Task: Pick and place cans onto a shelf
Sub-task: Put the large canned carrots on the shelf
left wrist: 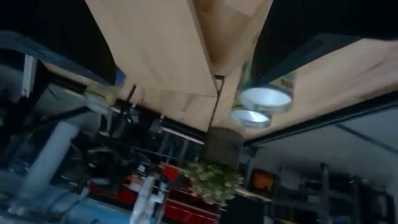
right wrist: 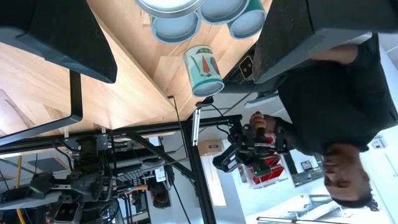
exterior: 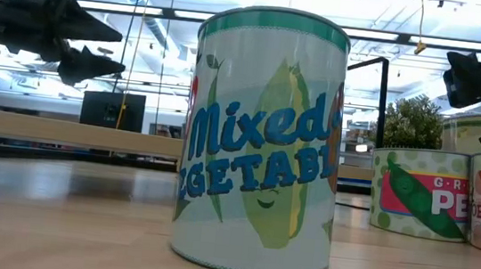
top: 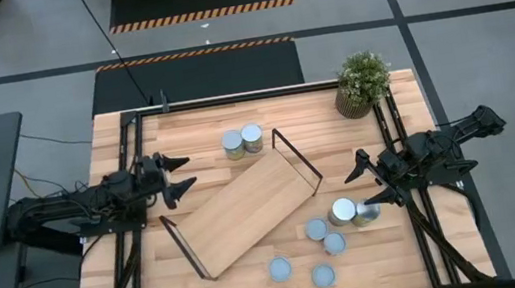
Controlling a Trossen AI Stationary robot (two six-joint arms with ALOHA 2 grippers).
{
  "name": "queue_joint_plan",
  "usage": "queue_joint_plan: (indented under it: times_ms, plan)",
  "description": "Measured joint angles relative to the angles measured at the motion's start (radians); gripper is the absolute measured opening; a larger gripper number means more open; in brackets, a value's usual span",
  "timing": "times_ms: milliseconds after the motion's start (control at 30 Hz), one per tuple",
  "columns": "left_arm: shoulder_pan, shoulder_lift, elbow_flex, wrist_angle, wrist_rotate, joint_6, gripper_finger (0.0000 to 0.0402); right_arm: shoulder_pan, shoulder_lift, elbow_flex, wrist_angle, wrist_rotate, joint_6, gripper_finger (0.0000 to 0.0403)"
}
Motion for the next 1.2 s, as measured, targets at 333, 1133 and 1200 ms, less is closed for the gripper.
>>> queue_joint_plan:
  times_ms: [333, 1133, 1200]
  plan:
    - [0.009, 0.011, 0.000, 0.000, 0.107, 0.146, 0.0377, 0.000, 0.000, 0.000, 0.000, 0.000, 0.000, 0.0383]
    - [0.198, 0.607, 0.362, -0.087, 0.227, 0.139, 0.0377, 0.000, 0.000, 0.000, 0.000, 0.000, 0.000, 0.0383]
    - [0.216, 0.651, 0.382, -0.088, 0.230, 0.154, 0.0377, 0.000, 0.000, 0.000, 0.000, 0.000, 0.000, 0.0383]
